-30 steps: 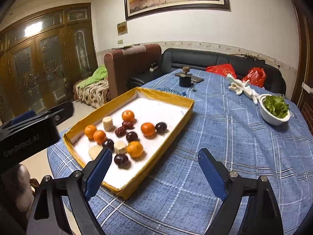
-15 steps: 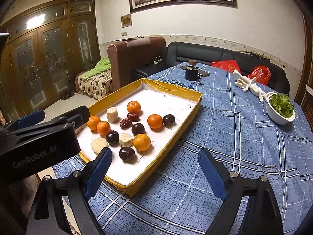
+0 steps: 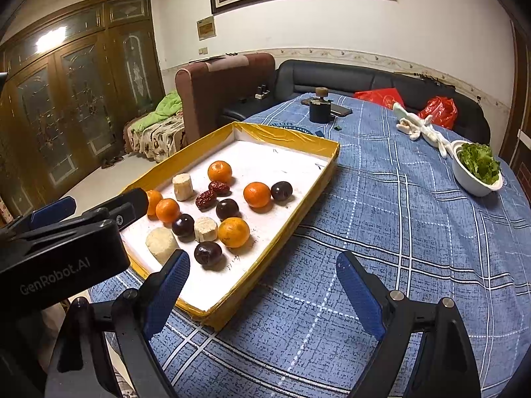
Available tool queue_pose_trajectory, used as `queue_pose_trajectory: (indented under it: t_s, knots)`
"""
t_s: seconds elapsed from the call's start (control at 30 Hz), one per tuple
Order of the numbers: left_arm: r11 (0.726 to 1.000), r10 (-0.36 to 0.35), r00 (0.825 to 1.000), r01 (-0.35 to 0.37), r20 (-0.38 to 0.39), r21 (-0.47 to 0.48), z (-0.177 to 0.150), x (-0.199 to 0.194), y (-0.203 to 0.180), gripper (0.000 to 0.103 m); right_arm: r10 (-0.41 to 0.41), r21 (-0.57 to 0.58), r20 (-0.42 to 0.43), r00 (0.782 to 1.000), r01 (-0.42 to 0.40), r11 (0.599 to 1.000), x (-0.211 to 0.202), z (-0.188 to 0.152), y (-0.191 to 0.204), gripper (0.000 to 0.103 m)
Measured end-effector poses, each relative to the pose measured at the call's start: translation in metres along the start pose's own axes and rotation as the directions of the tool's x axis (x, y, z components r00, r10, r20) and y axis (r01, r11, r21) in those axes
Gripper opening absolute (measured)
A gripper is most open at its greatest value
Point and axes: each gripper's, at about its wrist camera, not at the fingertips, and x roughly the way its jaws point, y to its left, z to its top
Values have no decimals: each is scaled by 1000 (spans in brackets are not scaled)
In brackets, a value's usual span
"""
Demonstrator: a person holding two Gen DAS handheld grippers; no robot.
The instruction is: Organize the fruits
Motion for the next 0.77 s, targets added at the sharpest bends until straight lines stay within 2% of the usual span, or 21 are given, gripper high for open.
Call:
queue_pose_trajectory:
  t_s: [0.57, 0.77]
  knots:
    - [1000, 7, 1000, -8, -29, -14, 1, 10, 5, 103, 5, -28, -26, 1000, -6, 1000, 6, -5, 10, 94]
    - [1000, 18, 1000, -18, -7, -14, 11, 3, 5, 103, 5, -22, -15, 1000, -6, 1000, 2, -3, 5, 94]
